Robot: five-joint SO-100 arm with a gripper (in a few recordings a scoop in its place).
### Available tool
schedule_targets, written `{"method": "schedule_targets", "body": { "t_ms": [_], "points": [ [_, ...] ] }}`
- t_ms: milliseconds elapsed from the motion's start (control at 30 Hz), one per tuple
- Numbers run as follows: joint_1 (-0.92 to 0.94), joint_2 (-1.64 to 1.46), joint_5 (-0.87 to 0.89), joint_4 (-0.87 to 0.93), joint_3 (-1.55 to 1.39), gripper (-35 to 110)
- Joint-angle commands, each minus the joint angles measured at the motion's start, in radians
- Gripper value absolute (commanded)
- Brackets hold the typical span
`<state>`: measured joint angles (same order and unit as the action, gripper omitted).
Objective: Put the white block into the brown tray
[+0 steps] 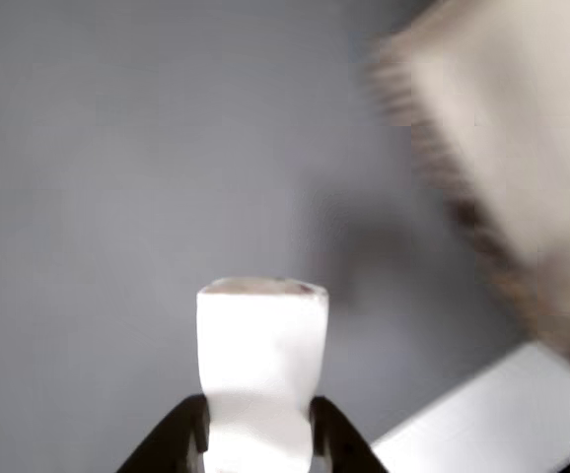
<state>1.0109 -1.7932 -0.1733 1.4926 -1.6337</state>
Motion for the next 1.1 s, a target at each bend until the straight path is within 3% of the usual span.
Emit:
{"method": "schedule_targets", "body": {
  "t_ms": [0,533,833,1067],
  "points": [
    [0.087,0.060,-0.072,0.034,0.141,19],
    [0.321,0.621,-0.206,0.064,0.861,22],
    [0.316,0.721,-0.241,0.077,0.934,21],
    [0.291,0.764,-0.621,0.121,1.028,16]
  ]
}}
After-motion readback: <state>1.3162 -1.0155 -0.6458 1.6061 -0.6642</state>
